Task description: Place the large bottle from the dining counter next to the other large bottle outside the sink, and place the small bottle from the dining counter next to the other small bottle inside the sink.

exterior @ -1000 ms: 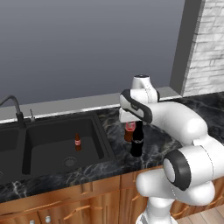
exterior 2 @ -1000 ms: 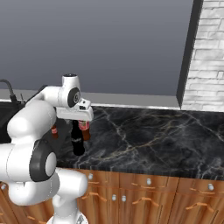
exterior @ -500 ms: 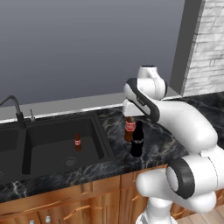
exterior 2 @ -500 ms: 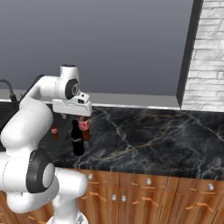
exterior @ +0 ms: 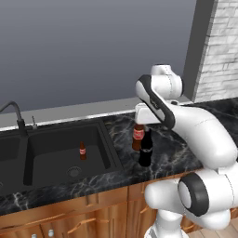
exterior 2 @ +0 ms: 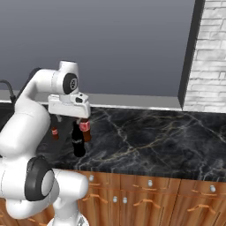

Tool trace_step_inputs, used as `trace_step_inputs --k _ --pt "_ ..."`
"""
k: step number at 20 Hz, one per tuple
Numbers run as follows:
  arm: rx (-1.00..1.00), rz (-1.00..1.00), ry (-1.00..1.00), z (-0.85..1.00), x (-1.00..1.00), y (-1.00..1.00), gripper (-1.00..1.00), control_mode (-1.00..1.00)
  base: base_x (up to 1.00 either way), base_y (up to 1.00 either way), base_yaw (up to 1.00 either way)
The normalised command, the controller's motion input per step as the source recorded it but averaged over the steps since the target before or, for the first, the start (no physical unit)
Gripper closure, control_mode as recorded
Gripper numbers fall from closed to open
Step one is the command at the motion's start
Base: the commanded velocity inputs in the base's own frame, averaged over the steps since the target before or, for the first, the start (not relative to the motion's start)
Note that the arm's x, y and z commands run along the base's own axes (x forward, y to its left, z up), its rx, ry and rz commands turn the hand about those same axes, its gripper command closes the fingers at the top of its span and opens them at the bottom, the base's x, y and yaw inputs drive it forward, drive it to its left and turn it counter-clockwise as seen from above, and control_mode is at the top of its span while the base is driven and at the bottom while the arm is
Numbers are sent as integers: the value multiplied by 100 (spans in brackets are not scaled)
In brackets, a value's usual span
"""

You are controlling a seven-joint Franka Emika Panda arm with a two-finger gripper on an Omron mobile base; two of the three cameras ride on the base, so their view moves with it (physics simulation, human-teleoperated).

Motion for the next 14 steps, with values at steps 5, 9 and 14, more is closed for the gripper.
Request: trace_step_inputs --k 5,9,14 --pt "0 0 0 2 -57 -1 -100 -100 0 0 0" --pt "0 0 0 0 -51 -1 -100 -100 0 0 0" --pt "0 0 0 0 -11 0 -100 -100 0 0 0"
